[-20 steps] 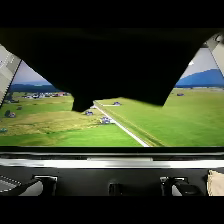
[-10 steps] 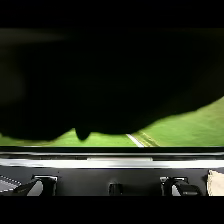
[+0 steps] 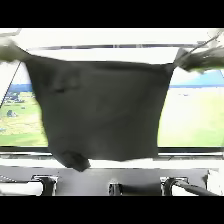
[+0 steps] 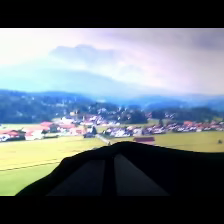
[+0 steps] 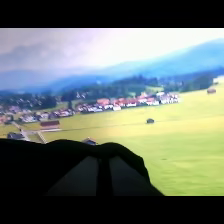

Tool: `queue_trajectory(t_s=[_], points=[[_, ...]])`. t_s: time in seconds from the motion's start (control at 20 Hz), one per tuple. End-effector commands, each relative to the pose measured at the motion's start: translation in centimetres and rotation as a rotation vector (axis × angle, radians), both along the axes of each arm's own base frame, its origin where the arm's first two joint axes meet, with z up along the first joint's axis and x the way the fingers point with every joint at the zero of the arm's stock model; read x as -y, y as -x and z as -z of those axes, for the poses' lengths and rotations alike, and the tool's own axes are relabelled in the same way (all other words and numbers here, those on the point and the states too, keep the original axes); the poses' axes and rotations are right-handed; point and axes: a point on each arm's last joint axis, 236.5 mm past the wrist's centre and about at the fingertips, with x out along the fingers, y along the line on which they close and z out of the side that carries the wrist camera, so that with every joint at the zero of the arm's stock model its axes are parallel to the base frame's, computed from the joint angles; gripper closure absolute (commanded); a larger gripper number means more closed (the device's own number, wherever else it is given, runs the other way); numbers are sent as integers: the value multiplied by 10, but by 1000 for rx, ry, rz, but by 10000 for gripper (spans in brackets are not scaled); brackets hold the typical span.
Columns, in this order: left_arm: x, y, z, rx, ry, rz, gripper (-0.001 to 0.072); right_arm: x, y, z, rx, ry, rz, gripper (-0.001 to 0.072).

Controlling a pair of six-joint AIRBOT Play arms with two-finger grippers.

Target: Fold the clothes and pants, and hang the long-sleeved shirts on hangers.

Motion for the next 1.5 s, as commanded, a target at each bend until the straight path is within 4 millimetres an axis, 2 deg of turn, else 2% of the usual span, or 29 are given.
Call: queue_trajectory(t_s=[0.0, 0.05, 0.15, 0.25, 0.35, 0.4, 0.45, 0.5, 0.55, 0.6, 0.7, 0.75, 0.8, 0.9, 1.0, 1.15, 1.2, 1.25, 1.35, 1.45], points=[[28, -49, 161, -231, 26, 71, 690, -2, -45, 132, -222, -36, -10, 677], [33, -57, 198, -268, 31, 68, 690, 0, -55, 160, -247, -36, 2, 677], [38, -67, 250, -314, 39, 50, 689, 6, -73, 202, -253, -26, 19, 677], [44, -70, 278, -342, 67, 41, 689, 9, -83, 230, -259, -23, 38, 676], [48, -71, 283, -352, 102, 37, 669, 11, -86, 241, -264, -23, 47, 674], [46, -70, 278, -352, 104, 40, 577, 12, -87, 239, -261, -24, 48, 663], [43, -68, 267, -352, 107, 47, 411, 11, -84, 234, -267, -31, 51, 565], [37, -68, 250, -348, 113, 47, 158, 13, -80, 225, -271, -35, 52, 383], [28, -67, 231, -341, 123, 31, -13, 16, -76, 211, -268, -40, 57, 162], [15, -61, 208, -335, 131, 19, -13, 20, -72, 194, -255, -40, 58, 114], [-12, -39, 165, -342, 137, 1, -13, 37, -60, 154, -220, -39, 72, 114], [-28, -21, 149, -373, 136, -21, 47, 49, -52, 135, -204, -28, 68, 114], [-42, -2, 140, -405, 121, -30, 236, 59, -40, 121, -202, -12, 52, 114], [-67, 41, 136, -487, 93, -78, 256, 71, -4, 108, -254, 32, -42, 116], [-74, 83, 143, -548, 111, -112, 249, 70, 44, 110, -384, 48, -186, 117], [-68, 150, 178, -594, 155, -201, 241, 55, 62, 99, -371, -56, -215, 156], [-65, 172, 193, -589, 172, -241, 216, 53, 68, 98, -370, -53, -218, 156], [-59, 191, 207, -577, 201, -272, 158, 51, 72, 96, -360, -55, -214, 155], [-43, 217, 226, -541, 271, -286, 152, 45, 84, 92, -347, -59, -219, 154], [-26, 237, 242, -520, 333, -246, 150, 27, 97, 80, -308, -124, -257, 151]])
